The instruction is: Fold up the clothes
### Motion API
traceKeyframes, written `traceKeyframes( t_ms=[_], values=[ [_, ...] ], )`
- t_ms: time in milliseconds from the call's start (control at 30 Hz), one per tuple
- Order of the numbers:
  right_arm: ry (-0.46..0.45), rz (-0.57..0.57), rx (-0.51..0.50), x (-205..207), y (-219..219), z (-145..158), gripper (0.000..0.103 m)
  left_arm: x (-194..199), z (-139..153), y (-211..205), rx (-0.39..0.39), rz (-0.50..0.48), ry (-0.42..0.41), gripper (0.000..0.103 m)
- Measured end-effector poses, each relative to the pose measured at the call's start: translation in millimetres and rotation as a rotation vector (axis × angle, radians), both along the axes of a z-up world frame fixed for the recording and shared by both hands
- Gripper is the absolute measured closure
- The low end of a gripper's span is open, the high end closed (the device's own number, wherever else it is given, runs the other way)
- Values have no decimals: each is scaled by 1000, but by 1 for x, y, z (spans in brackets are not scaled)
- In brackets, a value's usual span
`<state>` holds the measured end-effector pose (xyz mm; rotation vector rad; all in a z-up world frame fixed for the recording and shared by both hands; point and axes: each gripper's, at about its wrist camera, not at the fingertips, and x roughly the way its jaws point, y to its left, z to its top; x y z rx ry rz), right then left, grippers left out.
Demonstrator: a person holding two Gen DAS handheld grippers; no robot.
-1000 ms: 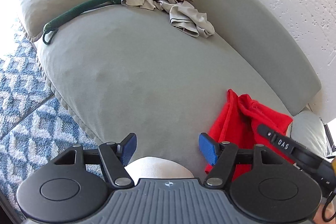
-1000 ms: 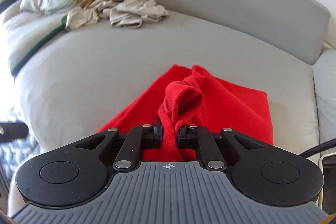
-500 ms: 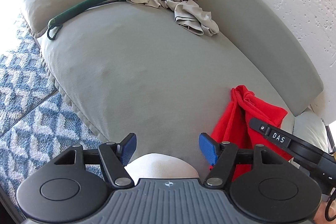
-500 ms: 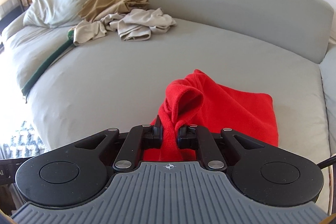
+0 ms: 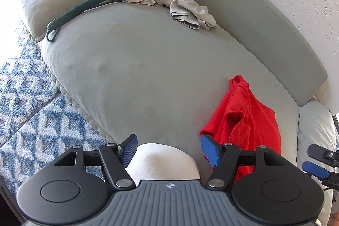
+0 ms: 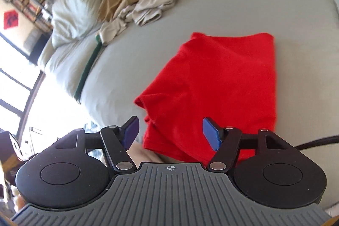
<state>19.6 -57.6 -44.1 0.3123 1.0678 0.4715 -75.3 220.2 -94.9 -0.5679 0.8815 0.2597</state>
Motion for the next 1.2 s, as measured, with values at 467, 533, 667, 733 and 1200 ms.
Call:
traceKeyframes(
  t_ms=[467, 533, 667, 733, 1200],
  values=[
    [-66, 15, -19, 8, -57, -51, 84, 114, -26, -88, 276, -338, 45, 97],
    [-70, 101, -102, 10, -40, -62, 83, 110, -33, -81, 298, -318, 104, 96],
    [-60, 134, -170, 6, -41, -64, 80, 95, -29, -54, 334, -244, 138, 93],
    [-73, 131, -153, 4, -48, -57, 76, 85, -20, -40, 278, -216, 124, 93],
    [-100, 173, -192, 33, -18, -79, 79, 109, -44, -147, 351, -541, 103, 86]
  ],
)
